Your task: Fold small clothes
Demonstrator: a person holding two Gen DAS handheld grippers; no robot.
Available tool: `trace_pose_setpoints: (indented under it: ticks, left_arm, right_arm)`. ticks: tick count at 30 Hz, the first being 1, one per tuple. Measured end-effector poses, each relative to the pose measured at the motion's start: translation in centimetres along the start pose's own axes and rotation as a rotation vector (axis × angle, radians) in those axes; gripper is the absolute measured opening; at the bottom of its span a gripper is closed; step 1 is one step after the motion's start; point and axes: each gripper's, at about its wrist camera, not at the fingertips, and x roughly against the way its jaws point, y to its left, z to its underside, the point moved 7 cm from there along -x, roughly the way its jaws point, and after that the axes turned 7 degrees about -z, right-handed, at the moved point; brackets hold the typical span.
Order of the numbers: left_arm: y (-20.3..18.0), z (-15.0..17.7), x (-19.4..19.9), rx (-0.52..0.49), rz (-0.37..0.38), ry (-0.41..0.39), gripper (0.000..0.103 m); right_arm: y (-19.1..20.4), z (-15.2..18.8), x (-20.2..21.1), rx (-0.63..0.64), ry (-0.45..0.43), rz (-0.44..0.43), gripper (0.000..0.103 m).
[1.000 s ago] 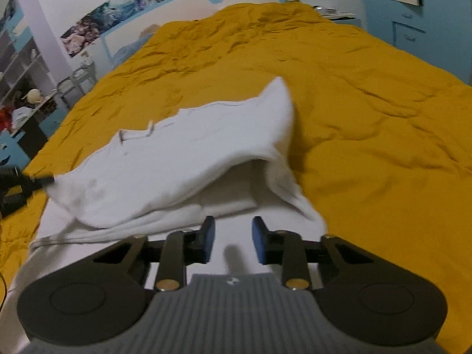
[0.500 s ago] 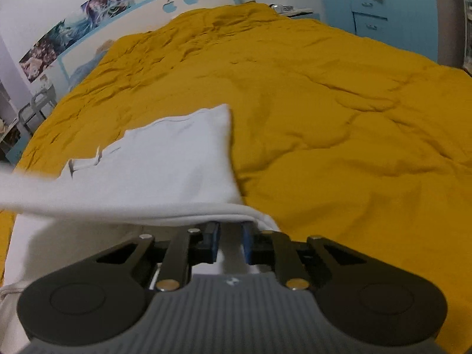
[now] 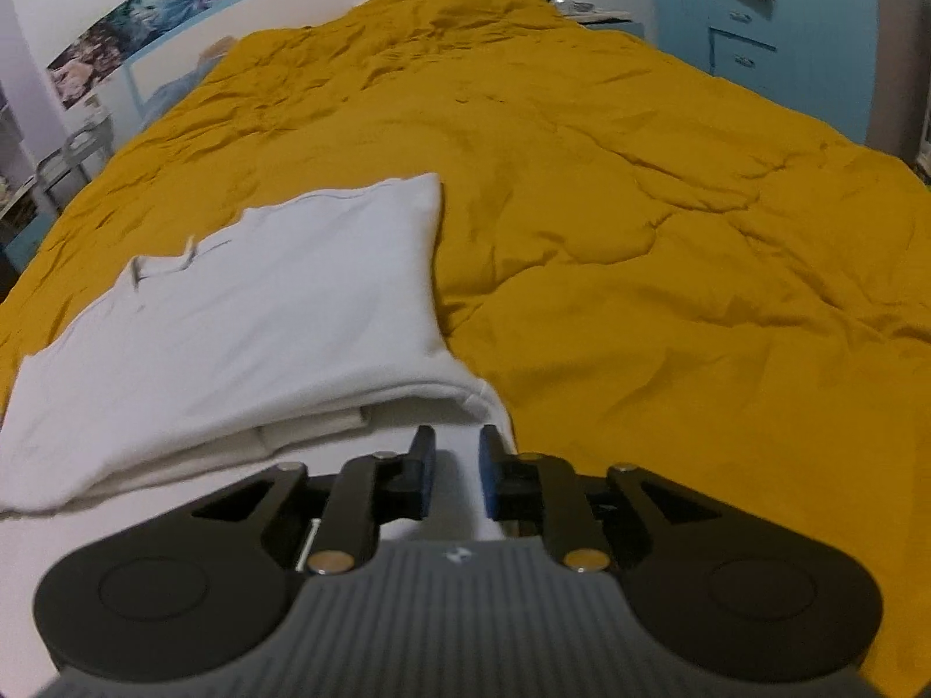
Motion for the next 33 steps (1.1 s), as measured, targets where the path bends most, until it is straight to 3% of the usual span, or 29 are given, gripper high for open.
trace_pose_setpoints:
  ticks: [2, 7, 12, 14, 17, 23, 30, 33]
  left_arm:
    - [-0.7, 0.1, 0.2, -0.008, 0.026, -0.001, 0.03]
    - [0.3, 0.7, -2.5, 0.026, -0.03, 0.065, 0.031]
    - [1.0, 2.0, -3.3, 0.064, -0.017, 0.091, 0.031]
    - [0.7, 2.0, -3.2, 0.071, -0.002, 0.074, 0.026]
    - [0.1, 1.7, -2.7, 0.054, 0.0, 0.034, 0.003]
    - [-2.4, -0.2, -0.2, -0.012, 0.016, -0.068, 0.002]
    - [-8.0, -4.8, 2.9, -0.158, 0.037, -0.184, 0.001]
    - [-8.3, -5.8, 3.1, -0.19, -0.01, -0.215, 0.002]
  right_arm:
    - [0.1, 0.0, 0.4, 0.017, -0.003, -0.005, 0.02]
    - [0.6, 0.2, 0.9, 0.02, -0.008, 0.0, 0.024]
    - [1.1, 0.3, 0.9, 0.033, -0.006, -0.003, 0.025]
    - [1.1, 0.4, 0.9, 0.035, -0.002, -0.002, 0.026]
    - [1.0, 0.6, 0.6, 0.032, 0.007, 0.003, 0.026]
    - [1.2, 0.5, 0.3, 0.04, 0.012, 0.009, 0.026]
    - [1.0, 0.4, 0.2, 0.042, 0.017, 0.009, 0.026]
    - [1.0, 0.5, 0.1, 0.046, 0.021, 0.007, 0.026]
